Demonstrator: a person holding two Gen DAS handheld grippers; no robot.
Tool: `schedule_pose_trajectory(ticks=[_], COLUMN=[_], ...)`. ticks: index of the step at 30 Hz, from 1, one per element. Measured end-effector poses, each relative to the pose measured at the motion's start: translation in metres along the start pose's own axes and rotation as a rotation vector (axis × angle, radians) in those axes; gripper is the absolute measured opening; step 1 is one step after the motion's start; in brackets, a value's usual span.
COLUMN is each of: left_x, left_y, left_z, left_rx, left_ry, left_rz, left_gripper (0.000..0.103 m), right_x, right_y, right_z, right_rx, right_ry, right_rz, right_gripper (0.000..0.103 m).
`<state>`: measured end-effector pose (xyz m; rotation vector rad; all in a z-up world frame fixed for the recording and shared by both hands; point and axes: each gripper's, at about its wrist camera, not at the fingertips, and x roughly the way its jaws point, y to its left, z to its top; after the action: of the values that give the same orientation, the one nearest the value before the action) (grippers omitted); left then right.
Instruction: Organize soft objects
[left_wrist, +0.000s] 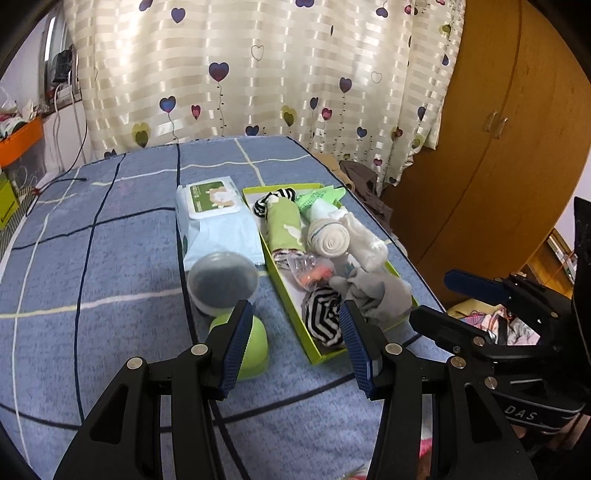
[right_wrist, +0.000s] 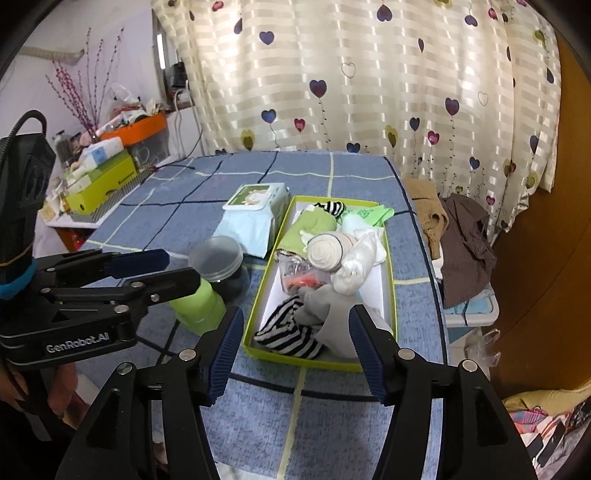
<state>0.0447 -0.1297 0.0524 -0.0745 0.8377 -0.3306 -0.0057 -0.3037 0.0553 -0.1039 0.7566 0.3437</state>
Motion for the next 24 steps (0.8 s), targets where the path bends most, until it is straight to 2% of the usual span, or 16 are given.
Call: schedule_pose_trajectory(ticks=[6, 17, 24], left_x=[-0.005, -0.007, -0.004], left_y=[0.001, -0.008, -0.007], left_z=[-0.010, -0.016, -0.018], left_rx=[-0.006, 0.048, 0.047], left_ry=[0.007, 0.016, 0.036], left_rz=[0.002, 0.068, 0.043], left_gripper=[0.050, 0.050, 0.050], right_x=[-0.002, -0.004, -0.003], right_y=[0.003, 0.015, 0.018], right_z=[-0.008, -0.012, -0.012], right_rx=[0.012, -0.014, -0.024], right_ry=[0.011, 0.016, 0.022], right_rz=[-0.011, -0.007, -0.007], right_gripper=[0.060, 0.060, 0.060])
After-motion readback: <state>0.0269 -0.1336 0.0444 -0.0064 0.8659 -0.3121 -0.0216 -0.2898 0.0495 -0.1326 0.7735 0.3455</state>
